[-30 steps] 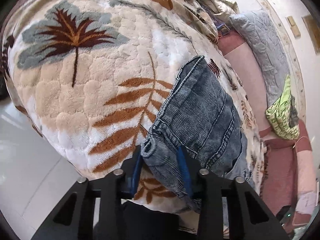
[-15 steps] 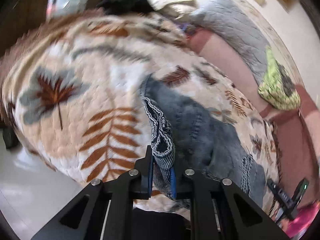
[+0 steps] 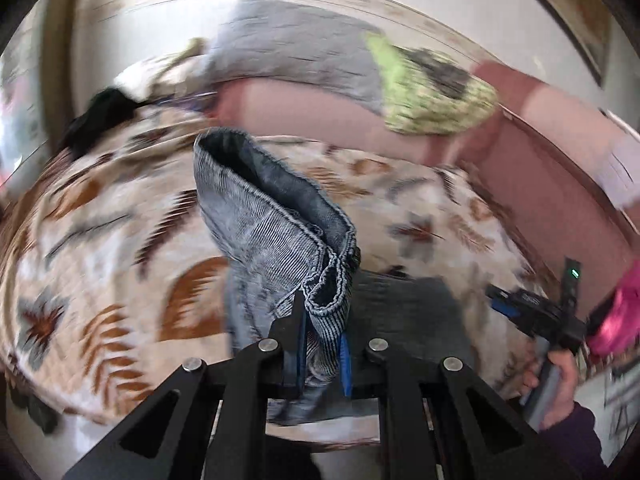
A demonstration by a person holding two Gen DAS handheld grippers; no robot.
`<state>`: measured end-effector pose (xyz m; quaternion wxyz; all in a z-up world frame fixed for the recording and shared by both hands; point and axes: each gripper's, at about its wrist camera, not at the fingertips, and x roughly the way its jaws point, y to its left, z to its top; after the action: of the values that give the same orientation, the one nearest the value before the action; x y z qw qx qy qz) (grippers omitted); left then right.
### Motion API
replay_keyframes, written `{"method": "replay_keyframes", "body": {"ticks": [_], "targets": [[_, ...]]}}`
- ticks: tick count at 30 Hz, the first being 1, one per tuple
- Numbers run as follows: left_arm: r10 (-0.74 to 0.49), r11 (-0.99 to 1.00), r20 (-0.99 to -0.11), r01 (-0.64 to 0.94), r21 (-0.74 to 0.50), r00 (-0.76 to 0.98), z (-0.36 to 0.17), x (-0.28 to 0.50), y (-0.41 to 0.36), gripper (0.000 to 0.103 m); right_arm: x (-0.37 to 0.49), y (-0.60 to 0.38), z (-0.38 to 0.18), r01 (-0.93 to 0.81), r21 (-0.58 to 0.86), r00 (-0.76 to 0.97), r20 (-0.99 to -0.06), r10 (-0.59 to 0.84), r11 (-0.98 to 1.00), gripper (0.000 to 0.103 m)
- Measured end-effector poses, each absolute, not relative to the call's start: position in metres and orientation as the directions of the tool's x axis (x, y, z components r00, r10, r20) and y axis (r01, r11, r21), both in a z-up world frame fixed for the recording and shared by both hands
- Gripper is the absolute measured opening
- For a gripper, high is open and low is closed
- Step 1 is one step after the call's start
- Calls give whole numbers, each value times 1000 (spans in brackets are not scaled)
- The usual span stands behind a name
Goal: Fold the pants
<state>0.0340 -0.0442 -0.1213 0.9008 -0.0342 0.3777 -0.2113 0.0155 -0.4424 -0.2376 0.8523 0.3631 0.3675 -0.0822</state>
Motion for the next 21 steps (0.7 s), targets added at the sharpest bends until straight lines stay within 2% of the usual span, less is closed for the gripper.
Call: {"method": "replay_keyframes", "body": {"ticks": [4,7,9,11,14,16,17,18,21], "targets": [[-485,848,-681,484,-216,548,-124,26,-119,13,7,-462,-237,433,591,735,-669,114,680,39],[-507,799,-730,567,-199,458,-151,26,-181,15,1,-477,-238,457,606,741,-664,98,651,39],[-525,775,-774,576,-260,356,-175,33,-204,19,-2,-483,-239,469,609,740,-667,93,639,40],[-541,760,-792,567,-316,284,-189,39,-210,19,-2,-486,-240,480,599,734,-675,81,641,46],[-565,757,-749,578,-304,347,-172,40,-191,20,2,-482,-240,457,599,731,-674,107,658,49],[-548,779,-726,569,-264,415,-155,44,-173,30,7,-476,-241,435,593,723,-679,130,678,49],[-525,801,-718,550,-235,458,-149,48,-161,41,10,-472,-241,422,591,720,-680,143,688,49],[-498,825,-708,526,-209,501,-144,53,-150,46,12,-467,-240,404,592,720,-676,156,697,49],[-398,888,-723,434,-151,564,-148,68,-121,47,19,-446,-232,331,582,733,-655,186,743,49]]}}
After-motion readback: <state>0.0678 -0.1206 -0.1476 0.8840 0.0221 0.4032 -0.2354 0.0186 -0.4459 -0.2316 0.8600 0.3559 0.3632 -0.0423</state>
